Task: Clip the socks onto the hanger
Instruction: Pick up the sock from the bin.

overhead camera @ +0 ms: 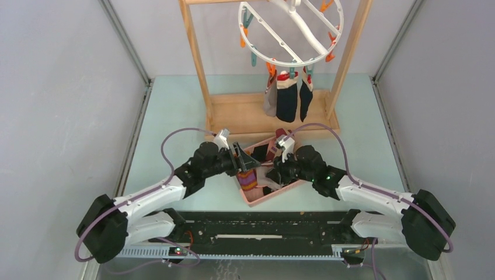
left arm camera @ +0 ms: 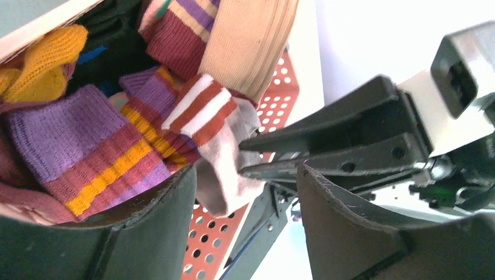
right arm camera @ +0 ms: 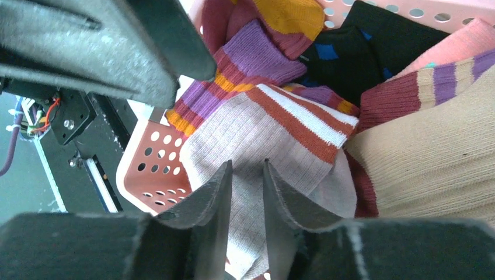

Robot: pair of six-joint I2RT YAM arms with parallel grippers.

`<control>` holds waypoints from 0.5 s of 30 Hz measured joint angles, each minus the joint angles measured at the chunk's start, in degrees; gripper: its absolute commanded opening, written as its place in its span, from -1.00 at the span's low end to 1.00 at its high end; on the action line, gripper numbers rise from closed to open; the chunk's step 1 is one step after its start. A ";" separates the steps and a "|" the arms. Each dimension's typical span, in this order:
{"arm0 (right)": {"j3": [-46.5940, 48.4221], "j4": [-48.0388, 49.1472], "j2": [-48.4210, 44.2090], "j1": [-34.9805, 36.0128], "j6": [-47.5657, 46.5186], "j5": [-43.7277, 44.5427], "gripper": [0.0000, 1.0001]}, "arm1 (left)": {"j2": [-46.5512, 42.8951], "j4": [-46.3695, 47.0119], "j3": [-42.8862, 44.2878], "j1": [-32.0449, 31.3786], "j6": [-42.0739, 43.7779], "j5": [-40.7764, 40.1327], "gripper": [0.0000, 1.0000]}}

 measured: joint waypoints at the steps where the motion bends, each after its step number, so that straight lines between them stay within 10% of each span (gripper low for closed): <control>1: 0.00 -0.17 -0.11 0.09 -0.13 -0.02 -0.42 | 0.39 0.85 0.00 0.00 -0.90 -0.20 0.37; 15: 0.02 -2.03 -2.49 1.51 -0.50 0.00 -0.50 | 9.09 3.19 0.04 -0.46 -4.74 -0.50 0.24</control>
